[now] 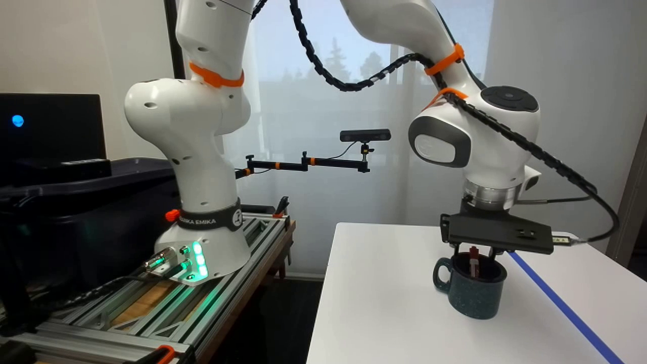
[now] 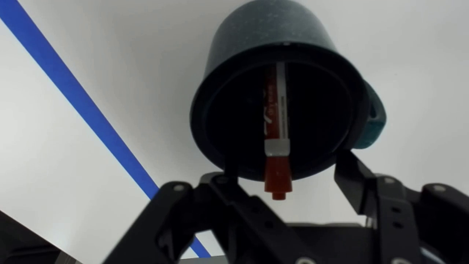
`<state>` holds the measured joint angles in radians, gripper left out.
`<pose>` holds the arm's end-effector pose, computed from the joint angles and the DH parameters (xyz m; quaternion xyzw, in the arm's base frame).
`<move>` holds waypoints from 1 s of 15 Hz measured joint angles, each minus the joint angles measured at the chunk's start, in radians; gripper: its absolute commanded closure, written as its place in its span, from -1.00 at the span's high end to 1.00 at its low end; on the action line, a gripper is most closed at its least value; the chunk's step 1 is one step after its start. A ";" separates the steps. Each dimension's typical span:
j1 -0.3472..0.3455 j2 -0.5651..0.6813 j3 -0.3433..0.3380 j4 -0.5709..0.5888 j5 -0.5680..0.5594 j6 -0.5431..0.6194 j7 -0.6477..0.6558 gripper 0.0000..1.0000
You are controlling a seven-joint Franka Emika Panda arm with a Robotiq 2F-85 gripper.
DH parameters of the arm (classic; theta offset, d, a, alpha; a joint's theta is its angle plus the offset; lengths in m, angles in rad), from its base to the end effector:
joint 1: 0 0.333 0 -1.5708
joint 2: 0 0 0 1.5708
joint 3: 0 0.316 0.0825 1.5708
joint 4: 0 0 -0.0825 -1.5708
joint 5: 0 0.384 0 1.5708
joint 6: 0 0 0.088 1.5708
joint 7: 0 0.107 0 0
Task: Remove the marker from the mug.
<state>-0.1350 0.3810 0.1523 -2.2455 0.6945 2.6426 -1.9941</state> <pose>0.5401 -0.0054 0.1950 -0.7553 -0.6265 -0.1618 0.1040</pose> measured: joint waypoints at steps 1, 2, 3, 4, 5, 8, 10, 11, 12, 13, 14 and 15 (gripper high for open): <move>-0.004 0.007 0.004 0.004 0.003 0.000 -0.002 0.14; -0.008 0.013 0.008 0.009 0.004 0.000 -0.004 0.11; -0.013 0.017 0.011 0.015 0.005 0.000 -0.004 0.10; -0.016 0.022 0.014 0.021 0.007 0.000 -0.006 -0.07; -0.020 0.028 0.016 0.026 0.009 0.000 -0.008 0.00; -0.031 0.046 0.022 0.040 0.016 0.000 -0.013 -0.04; -0.037 0.059 0.026 0.048 0.018 0.000 -0.015 -0.10; -0.041 0.065 0.028 0.051 0.019 0.000 -0.017 -0.13; -0.044 0.071 0.031 0.053 0.021 0.000 -0.022 -0.13; -0.047 0.077 0.034 0.056 0.024 0.000 -0.029 -0.14; -0.050 0.083 0.037 0.060 0.027 0.000 -0.035 -0.48; -0.053 0.090 0.040 0.065 0.029 0.000 -0.040 -0.65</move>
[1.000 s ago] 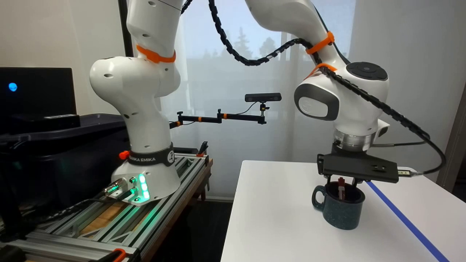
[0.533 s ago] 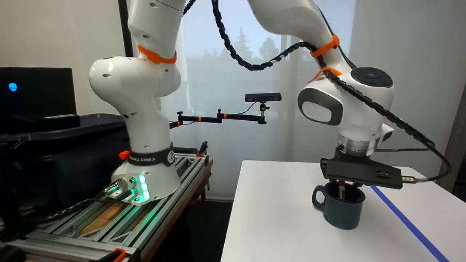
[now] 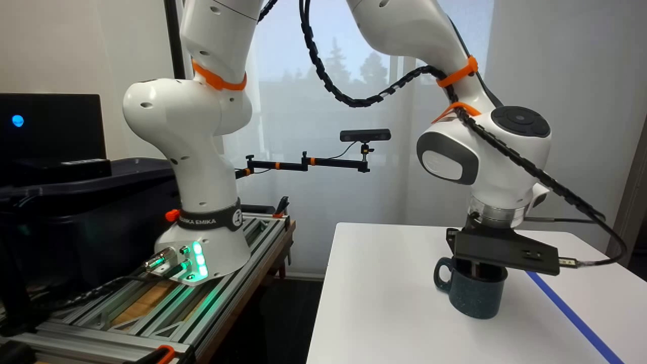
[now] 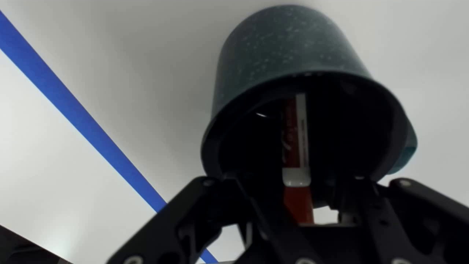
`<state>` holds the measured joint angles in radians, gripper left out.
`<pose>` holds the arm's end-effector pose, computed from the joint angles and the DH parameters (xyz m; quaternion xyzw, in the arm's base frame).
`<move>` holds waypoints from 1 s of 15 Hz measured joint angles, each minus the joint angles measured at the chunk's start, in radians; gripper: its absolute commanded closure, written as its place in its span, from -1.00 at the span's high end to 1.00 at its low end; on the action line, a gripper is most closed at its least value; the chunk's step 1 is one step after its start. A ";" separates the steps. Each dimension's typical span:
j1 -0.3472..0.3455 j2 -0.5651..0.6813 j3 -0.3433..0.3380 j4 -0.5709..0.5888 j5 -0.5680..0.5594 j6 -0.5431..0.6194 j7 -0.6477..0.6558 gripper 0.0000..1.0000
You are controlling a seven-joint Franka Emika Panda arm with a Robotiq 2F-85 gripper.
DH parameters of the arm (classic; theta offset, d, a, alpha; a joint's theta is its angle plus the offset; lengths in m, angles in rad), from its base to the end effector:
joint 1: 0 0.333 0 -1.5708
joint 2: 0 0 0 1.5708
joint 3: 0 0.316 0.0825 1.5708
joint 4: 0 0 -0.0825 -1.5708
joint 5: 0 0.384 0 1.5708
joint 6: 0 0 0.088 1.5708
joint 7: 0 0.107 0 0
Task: Remove the marker from the mug.
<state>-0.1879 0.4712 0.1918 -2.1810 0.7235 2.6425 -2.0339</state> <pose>0.5526 -0.0122 0.1693 -0.7569 -0.6189 -0.1715 0.1211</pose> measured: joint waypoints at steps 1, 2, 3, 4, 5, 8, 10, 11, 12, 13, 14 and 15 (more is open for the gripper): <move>-0.004 0.007 0.003 0.004 0.003 0.000 -0.008 -0.82; -0.008 0.014 0.008 0.010 0.007 0.000 -0.016 -0.97; -0.013 0.020 0.012 0.013 0.011 0.000 -0.026 -1.00; -0.017 0.022 0.017 0.015 0.017 0.000 -0.036 -0.90; -0.021 0.022 0.021 0.016 0.022 -0.001 -0.044 -0.90; -0.027 0.012 0.025 0.016 0.037 -0.018 -0.058 -0.90; -0.030 -0.009 0.024 0.012 0.045 -0.043 -0.059 -0.90; -0.030 -0.024 0.023 0.007 0.049 -0.056 -0.059 -0.90; -0.030 -0.041 0.020 0.002 0.051 -0.069 -0.058 -0.90; -0.030 -0.061 0.015 -0.005 0.052 -0.084 -0.056 -0.90; -0.030 -0.081 0.009 -0.012 0.052 -0.096 -0.055 -0.90; -0.030 -0.102 0.004 -0.022 0.052 -0.104 -0.054 -0.90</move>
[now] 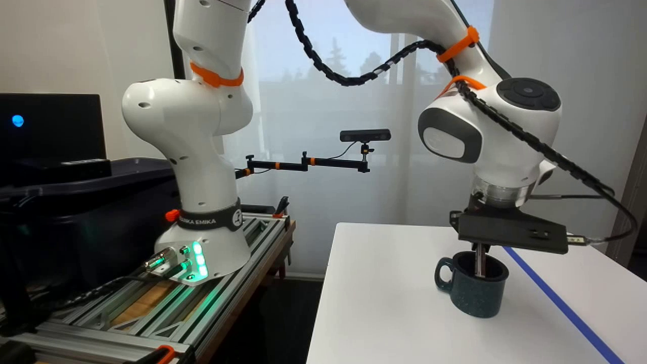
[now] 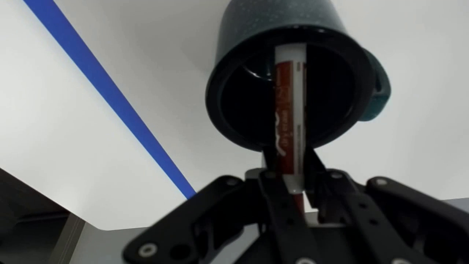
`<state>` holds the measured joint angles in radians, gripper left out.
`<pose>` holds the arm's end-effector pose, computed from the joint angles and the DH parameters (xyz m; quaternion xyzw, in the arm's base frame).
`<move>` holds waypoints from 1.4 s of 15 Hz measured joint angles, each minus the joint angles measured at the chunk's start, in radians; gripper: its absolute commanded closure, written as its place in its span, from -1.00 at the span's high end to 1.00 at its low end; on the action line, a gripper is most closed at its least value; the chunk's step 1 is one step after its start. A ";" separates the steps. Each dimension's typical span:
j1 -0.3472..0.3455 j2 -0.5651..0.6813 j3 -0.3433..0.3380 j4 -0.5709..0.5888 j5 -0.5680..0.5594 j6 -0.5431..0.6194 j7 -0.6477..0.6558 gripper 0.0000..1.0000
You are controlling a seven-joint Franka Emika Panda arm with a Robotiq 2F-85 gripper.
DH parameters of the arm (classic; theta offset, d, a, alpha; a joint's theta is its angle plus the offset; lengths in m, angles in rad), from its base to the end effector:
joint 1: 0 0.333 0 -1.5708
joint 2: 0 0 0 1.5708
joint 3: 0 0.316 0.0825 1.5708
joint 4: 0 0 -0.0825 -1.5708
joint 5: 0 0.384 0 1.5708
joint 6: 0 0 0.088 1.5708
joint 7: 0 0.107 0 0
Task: Remove the marker from the mug.
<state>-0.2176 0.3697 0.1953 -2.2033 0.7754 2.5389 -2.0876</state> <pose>0.5493 -0.0190 0.2102 -0.7438 -0.6224 -0.1999 0.1390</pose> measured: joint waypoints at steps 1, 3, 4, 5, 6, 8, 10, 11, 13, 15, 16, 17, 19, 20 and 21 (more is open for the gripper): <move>0.001 -0.020 -0.006 -0.011 0.000 -0.011 0.001 -0.90; 0.012 -0.063 -0.023 -0.038 -0.002 -0.019 0.007 -0.90; 0.021 -0.084 -0.034 -0.055 -0.009 -0.019 0.014 -0.90; 0.031 -0.105 -0.046 -0.074 -0.020 -0.019 0.024 -0.90; 0.042 -0.124 -0.057 -0.095 -0.034 -0.019 0.032 -0.90; 0.062 -0.157 -0.077 -0.138 -0.069 -0.019 0.052 -0.90; 0.080 -0.183 -0.092 -0.183 -0.113 -0.019 0.069 -0.90; 0.088 -0.194 -0.098 -0.205 -0.136 -0.019 0.078 -0.90; 0.101 -0.209 -0.103 -0.245 -0.179 -0.019 0.090 -0.90; 0.113 -0.220 -0.104 -0.277 -0.219 -0.015 0.101 -0.90; 0.120 -0.223 -0.104 -0.292 -0.238 -0.008 0.104 -0.90; 0.127 -0.224 -0.104 -0.303 -0.256 0.002 0.105 -0.90; 0.141 -0.224 -0.103 -0.325 -0.288 0.035 0.106 -0.90; 0.149 -0.223 -0.101 -0.335 -0.301 0.056 0.106 -0.90; 0.156 -0.220 -0.097 -0.345 -0.313 0.076 0.106 -0.90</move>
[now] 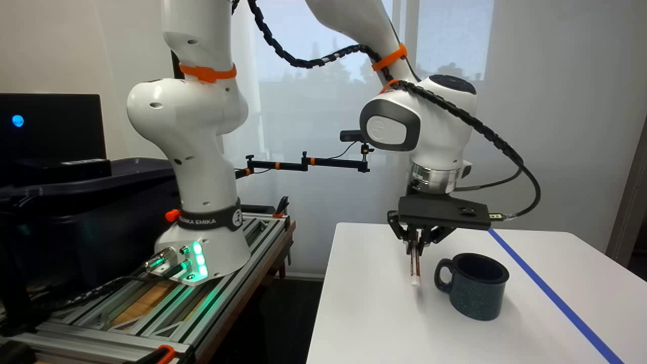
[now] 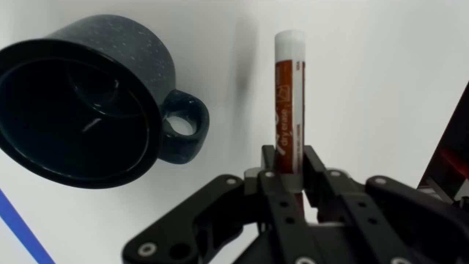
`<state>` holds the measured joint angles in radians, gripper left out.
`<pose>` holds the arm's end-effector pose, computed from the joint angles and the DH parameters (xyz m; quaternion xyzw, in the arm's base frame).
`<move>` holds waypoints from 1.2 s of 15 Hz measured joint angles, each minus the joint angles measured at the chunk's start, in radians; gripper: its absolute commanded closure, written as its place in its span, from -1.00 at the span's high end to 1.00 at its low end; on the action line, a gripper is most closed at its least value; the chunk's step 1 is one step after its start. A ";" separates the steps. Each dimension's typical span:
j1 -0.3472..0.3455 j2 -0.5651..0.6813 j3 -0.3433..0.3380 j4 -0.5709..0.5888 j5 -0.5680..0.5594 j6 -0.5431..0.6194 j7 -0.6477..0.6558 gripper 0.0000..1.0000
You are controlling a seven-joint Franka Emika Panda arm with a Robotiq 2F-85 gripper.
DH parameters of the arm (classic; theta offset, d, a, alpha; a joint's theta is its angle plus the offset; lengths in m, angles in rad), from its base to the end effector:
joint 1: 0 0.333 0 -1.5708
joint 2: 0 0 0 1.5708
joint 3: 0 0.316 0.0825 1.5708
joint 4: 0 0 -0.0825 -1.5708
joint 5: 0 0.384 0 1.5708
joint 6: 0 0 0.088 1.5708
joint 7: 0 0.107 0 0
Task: Remove the marker from the mug.
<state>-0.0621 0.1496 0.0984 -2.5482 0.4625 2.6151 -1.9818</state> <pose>0.4449 0.0076 0.2071 -0.6893 -0.7142 -0.0710 0.0984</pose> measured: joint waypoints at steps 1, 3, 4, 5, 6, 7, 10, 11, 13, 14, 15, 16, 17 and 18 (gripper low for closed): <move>0.007 0.005 0.005 -0.008 -0.012 0.022 0.000 -0.90; 0.021 0.020 0.020 -0.019 -0.023 0.076 -0.004 -0.90; 0.025 0.033 0.031 -0.022 -0.024 0.105 -0.008 -0.90; 0.027 0.049 0.045 -0.022 -0.024 0.137 -0.012 -0.90; 0.027 0.069 0.060 -0.022 -0.024 0.165 -0.017 -0.90; 0.027 0.089 0.073 -0.020 -0.024 0.192 -0.022 -0.90; 0.016 0.154 0.121 -0.013 -0.026 0.270 -0.036 -0.90; 0.007 0.173 0.138 -0.010 -0.030 0.294 -0.040 -0.90; -0.019 0.208 0.174 -0.001 -0.054 0.336 -0.042 -0.90; -0.036 0.224 0.192 0.004 -0.070 0.352 -0.042 -0.90; -0.056 0.237 0.210 0.009 -0.089 0.367 -0.042 -0.90; -0.078 0.249 0.229 0.013 -0.107 0.379 -0.042 -0.90; -0.102 0.260 0.248 0.017 -0.127 0.389 -0.042 -0.90; -0.125 0.272 0.266 0.022 -0.148 0.395 -0.042 -0.90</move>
<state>-0.1870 0.4215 0.3647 -2.5265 0.3149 3.0099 -2.0237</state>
